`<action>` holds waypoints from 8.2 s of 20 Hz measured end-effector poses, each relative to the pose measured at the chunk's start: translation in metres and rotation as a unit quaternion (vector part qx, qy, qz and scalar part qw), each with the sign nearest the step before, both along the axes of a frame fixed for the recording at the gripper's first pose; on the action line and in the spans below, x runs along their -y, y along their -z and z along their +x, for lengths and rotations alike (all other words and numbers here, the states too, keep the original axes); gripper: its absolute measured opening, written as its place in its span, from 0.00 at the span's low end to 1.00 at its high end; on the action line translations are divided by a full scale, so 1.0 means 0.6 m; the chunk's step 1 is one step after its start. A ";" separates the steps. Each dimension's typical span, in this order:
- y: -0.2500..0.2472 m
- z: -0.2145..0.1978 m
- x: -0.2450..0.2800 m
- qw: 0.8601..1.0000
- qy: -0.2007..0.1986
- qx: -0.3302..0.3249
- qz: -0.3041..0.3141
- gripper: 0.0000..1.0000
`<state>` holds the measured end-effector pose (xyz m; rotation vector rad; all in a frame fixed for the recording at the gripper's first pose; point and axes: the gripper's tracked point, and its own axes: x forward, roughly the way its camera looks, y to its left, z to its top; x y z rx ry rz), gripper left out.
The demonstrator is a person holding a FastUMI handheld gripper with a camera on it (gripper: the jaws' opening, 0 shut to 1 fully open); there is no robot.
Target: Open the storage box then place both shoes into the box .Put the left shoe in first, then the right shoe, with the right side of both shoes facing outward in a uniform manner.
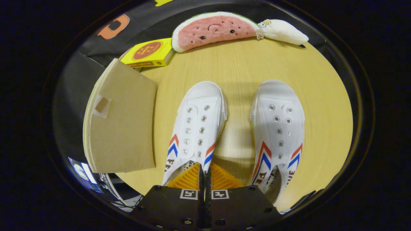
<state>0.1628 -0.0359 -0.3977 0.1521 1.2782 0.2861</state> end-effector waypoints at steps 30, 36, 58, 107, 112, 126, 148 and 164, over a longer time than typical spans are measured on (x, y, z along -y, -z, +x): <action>-0.272 -0.024 -0.374 0.989 -0.064 0.077 0.108 0.00; -0.167 0.006 -0.462 0.992 -0.020 0.090 0.089 0.00; -0.145 -0.067 -0.435 0.993 -0.085 -0.010 0.079 0.75; 0.030 0.020 0.213 0.994 0.000 -0.021 -0.110 0.38; 0.029 0.024 0.215 0.996 -0.005 -0.020 -0.088 0.34; -0.087 -0.011 0.205 0.997 0.062 0.013 0.043 0.01; -0.254 0.012 -0.329 0.995 0.005 0.096 0.016 0.01; -0.181 0.007 -0.378 0.980 0.037 0.180 -0.073 0.27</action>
